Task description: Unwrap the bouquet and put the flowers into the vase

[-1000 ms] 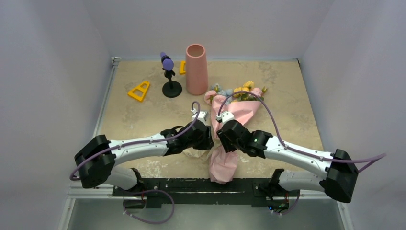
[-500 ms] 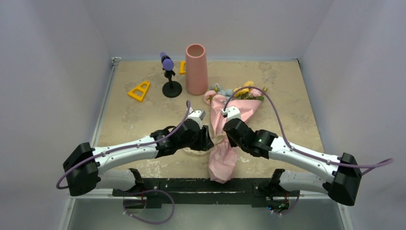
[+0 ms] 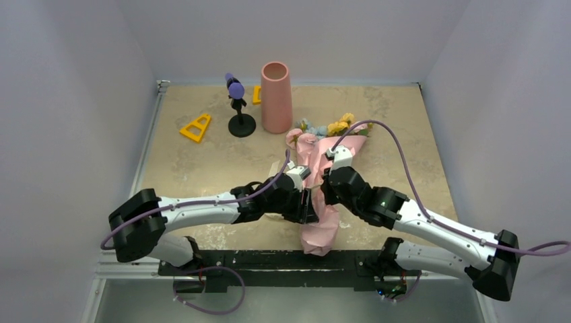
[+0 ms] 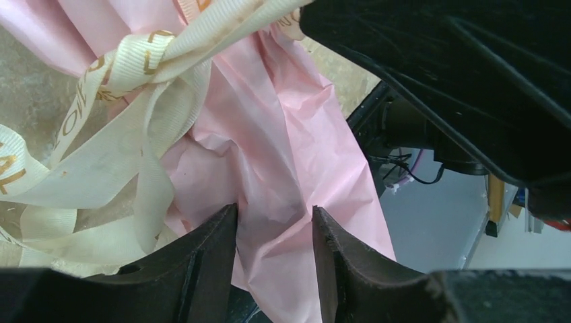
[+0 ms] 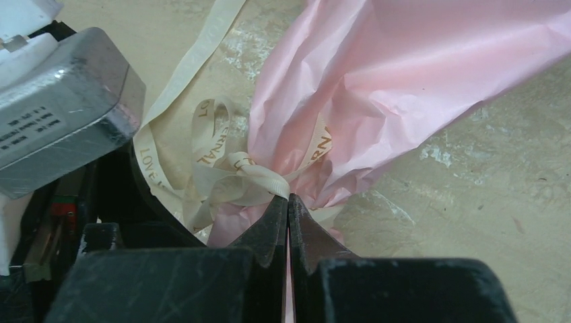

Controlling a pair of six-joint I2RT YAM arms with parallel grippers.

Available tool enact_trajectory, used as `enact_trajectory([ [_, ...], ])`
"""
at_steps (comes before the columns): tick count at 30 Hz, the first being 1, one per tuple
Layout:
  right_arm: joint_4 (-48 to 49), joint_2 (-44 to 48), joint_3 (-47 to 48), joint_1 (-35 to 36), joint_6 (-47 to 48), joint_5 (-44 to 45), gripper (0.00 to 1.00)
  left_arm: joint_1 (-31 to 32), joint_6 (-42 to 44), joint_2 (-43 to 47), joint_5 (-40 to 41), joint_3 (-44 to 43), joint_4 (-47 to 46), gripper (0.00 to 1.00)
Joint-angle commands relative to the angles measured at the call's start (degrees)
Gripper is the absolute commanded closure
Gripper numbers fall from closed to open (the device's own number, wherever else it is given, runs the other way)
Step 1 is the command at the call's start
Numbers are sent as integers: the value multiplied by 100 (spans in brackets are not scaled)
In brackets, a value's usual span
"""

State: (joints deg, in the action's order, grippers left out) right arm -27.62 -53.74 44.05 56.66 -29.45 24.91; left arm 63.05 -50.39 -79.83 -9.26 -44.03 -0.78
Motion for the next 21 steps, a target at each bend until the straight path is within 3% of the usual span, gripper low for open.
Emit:
enact_trajectory([
  [1,198,27,-92,12,-382,-6,100,12,-228,-197,199,-36,-299,52],
  [11,601,1193,-664,16,-694,-377,100,-3,-810,-895,1110,461,-72,53],
  [21,306,2147,-226,11,-545,-326,100,-3,-888,-989,1341,609,-12,54],
])
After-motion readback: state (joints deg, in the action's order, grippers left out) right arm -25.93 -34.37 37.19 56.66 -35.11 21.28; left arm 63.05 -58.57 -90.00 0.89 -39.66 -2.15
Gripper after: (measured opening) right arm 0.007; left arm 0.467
